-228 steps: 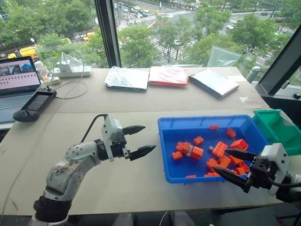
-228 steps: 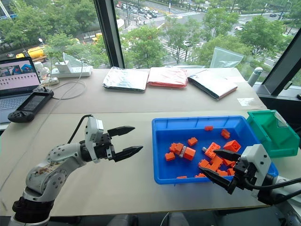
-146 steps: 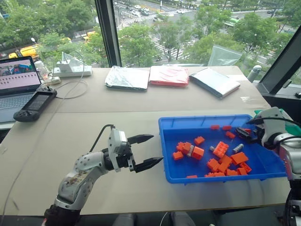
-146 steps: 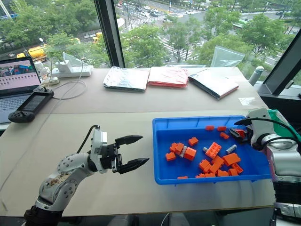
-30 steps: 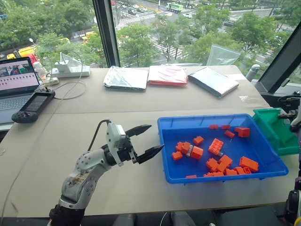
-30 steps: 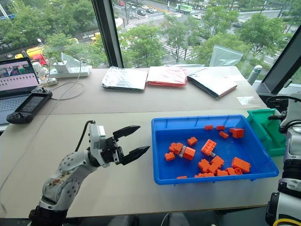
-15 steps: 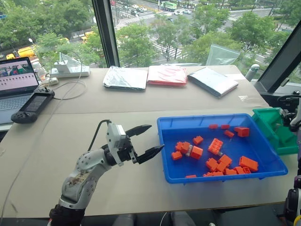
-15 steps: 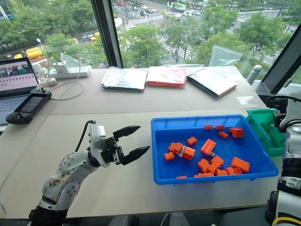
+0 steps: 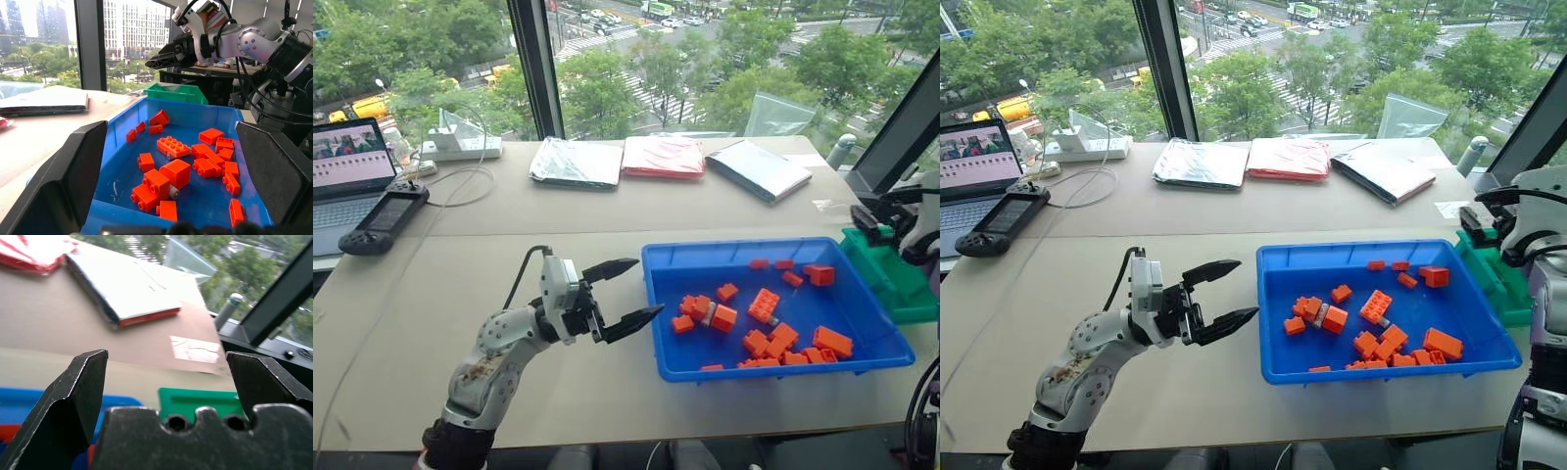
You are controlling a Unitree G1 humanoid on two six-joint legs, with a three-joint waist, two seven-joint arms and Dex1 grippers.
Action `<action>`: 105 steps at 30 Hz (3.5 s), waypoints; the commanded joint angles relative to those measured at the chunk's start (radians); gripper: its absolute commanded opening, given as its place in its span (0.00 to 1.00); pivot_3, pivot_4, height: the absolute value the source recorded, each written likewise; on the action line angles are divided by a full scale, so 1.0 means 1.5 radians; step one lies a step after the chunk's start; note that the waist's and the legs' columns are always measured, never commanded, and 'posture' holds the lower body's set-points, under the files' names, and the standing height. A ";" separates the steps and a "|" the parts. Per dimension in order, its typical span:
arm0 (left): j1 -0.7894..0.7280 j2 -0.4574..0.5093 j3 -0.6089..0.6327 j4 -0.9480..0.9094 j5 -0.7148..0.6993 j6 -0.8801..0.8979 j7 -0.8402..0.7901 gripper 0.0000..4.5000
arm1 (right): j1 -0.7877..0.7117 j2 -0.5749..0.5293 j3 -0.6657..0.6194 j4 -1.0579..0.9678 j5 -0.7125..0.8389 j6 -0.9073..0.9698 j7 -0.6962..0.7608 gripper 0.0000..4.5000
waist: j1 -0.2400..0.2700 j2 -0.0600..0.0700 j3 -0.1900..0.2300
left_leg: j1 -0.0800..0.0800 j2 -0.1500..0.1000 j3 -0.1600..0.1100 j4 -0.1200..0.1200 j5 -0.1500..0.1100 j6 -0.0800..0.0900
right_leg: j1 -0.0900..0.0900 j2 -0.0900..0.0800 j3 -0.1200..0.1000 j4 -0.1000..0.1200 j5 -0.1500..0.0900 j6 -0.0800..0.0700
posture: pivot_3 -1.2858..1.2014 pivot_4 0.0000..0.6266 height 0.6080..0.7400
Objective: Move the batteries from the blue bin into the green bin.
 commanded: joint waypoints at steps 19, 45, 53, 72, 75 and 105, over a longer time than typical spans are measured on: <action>-0.034 -0.027 -0.018 0.018 -0.019 -0.013 -0.057 1.00 | 0.133 0.006 0.053 -0.188 0.071 0.081 0.038 0.99 | -0.001 0.000 0.000 | 0.000 0.000 -0.002 0.000 0.000 0.000 | 0.000 0.000 0.000 -0.001 0.000 0.000 | 0.52 0.24 1.00; -0.016 -0.022 -0.023 0.020 -0.001 -0.019 -0.057 1.00 | 0.042 -0.067 0.210 -0.023 -0.053 0.023 0.094 0.99 | -0.002 0.000 0.000 | 0.000 -0.001 -0.002 0.000 0.000 0.000 | 0.000 0.000 0.000 -0.001 0.000 0.000 | 0.52 0.24 1.00; -0.006 -0.021 -0.024 0.015 0.002 -0.020 -0.047 1.00 | -0.001 -0.095 0.245 0.056 -0.078 -0.034 0.173 0.99 | 0.000 0.000 0.000 | 0.000 -0.001 -0.002 0.000 0.000 0.001 | 0.000 0.000 0.000 -0.001 0.000 0.000 | 0.52 0.24 1.00; 0.001 -0.016 -0.029 0.002 0.000 -0.016 -0.028 1.00 | -0.027 -0.068 0.247 0.096 -0.104 -0.031 0.192 0.99 | 0.000 0.000 0.000 | 0.000 -0.001 -0.002 0.000 0.000 0.001 | 0.000 0.000 0.000 -0.001 0.000 0.000 | 0.52 0.24 1.00; -0.002 -0.016 -0.032 0.001 0.000 -0.013 -0.025 1.00 | -0.027 -0.067 0.246 0.099 -0.107 -0.032 0.187 0.99 | 0.000 0.000 0.000 | 0.000 -0.001 -0.002 0.000 0.000 0.001 | 0.000 0.000 0.000 -0.001 0.000 0.000 | 0.52 0.24 1.00; 0.003 -0.013 -0.036 0.011 0.004 -0.023 -0.023 1.00 | 0.063 -0.099 0.193 -0.009 -0.071 0.068 0.192 0.99 | 0.000 0.000 0.000 | 0.000 -0.001 -0.002 0.000 0.000 0.001 | 0.000 0.000 0.000 0.000 0.001 0.000 | 0.52 0.24 1.00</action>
